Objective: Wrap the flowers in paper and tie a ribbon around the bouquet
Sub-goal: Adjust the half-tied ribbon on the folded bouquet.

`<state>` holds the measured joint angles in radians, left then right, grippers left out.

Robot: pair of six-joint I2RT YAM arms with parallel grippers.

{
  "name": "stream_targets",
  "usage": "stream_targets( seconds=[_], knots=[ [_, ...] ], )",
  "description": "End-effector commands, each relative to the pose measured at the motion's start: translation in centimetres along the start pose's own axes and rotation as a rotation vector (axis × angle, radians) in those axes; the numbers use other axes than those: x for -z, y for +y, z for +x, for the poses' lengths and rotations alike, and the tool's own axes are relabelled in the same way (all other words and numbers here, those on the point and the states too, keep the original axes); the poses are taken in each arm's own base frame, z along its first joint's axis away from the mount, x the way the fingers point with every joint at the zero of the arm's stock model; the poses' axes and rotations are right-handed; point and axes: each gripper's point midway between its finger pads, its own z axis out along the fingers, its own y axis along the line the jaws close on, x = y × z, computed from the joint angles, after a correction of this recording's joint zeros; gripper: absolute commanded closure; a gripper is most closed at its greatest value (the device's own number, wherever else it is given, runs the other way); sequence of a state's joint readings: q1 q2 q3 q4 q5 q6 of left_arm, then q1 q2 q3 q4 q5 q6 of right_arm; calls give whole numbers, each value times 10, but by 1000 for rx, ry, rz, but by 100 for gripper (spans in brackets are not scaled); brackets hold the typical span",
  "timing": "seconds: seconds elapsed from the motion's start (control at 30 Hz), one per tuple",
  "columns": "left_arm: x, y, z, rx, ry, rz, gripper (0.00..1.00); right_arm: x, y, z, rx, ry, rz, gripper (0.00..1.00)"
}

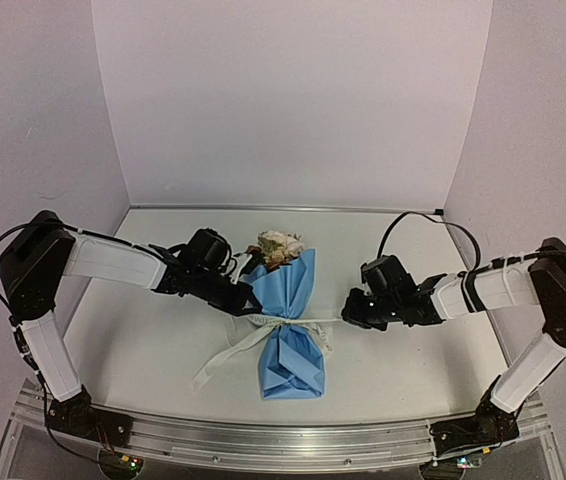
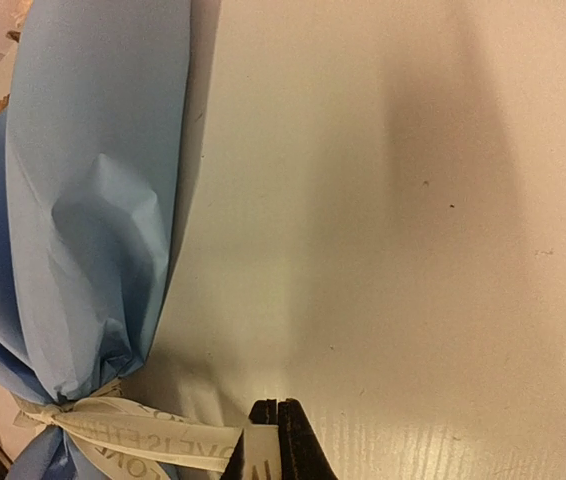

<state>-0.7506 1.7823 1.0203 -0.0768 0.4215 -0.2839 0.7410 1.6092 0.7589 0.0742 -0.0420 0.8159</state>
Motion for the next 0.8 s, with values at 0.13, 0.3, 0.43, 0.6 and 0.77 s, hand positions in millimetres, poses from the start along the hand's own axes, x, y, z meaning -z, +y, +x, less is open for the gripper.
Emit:
stream_targets(
  seconds=[0.13,0.3,0.43,0.6,0.77],
  knots=[
    [17,-1,-8,-32,-21,-1,100,15,-20,-16,-5,-72,27,100],
    [17,1,-9,-33,-23,-4,100,20,-29,-17,-9,-81,36,100],
    [18,-1,-11,-38,-26,4,100,21,-25,-21,7,-69,29,100],
    [20,-7,-20,-40,-41,20,100,23,5,-18,70,53,-39,100],
    [33,-15,-42,-32,-106,17,67,31,24,-13,141,134,-93,95]
  ],
)
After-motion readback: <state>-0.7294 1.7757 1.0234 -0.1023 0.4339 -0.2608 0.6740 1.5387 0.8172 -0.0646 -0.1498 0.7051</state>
